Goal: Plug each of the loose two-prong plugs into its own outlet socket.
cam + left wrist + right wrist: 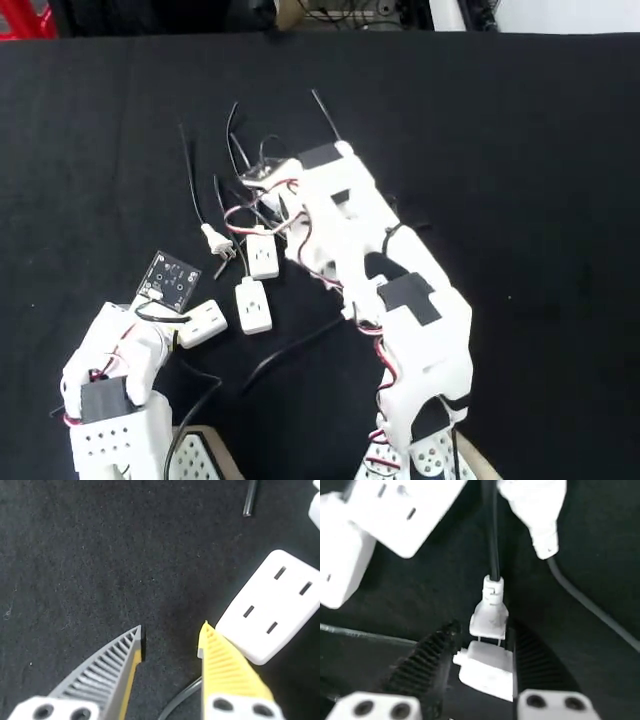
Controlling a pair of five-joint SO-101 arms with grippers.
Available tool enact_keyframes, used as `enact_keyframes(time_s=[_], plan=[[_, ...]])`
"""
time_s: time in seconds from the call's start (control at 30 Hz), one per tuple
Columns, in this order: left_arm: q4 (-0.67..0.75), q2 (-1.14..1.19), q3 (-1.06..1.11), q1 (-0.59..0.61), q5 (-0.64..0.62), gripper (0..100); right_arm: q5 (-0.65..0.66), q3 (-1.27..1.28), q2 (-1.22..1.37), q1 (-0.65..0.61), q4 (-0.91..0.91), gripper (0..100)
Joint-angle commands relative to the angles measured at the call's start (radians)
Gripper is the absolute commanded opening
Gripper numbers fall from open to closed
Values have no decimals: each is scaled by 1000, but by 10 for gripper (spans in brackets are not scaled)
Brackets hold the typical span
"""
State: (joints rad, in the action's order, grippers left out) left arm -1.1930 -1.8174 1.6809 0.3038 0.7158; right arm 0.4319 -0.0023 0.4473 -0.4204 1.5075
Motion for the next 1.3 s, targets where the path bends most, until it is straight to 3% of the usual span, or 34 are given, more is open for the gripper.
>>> enact_keyframes(time_s=[0.0,0.37,0.73,1.03,1.27], plan=[[-3,-6,19,7,11,188,-28,82,-81,-28,-81,145],[-3,-6,19,7,11,188,-18,145,-85,-25,-172,145],[-3,-6,19,7,11,188,12,59,-245,-23,-8,149],[-3,-6,19,7,11,188,157,105,-94,84,-150,145],[-3,-6,19,7,11,188,155,108,-35,84,-137,145]])
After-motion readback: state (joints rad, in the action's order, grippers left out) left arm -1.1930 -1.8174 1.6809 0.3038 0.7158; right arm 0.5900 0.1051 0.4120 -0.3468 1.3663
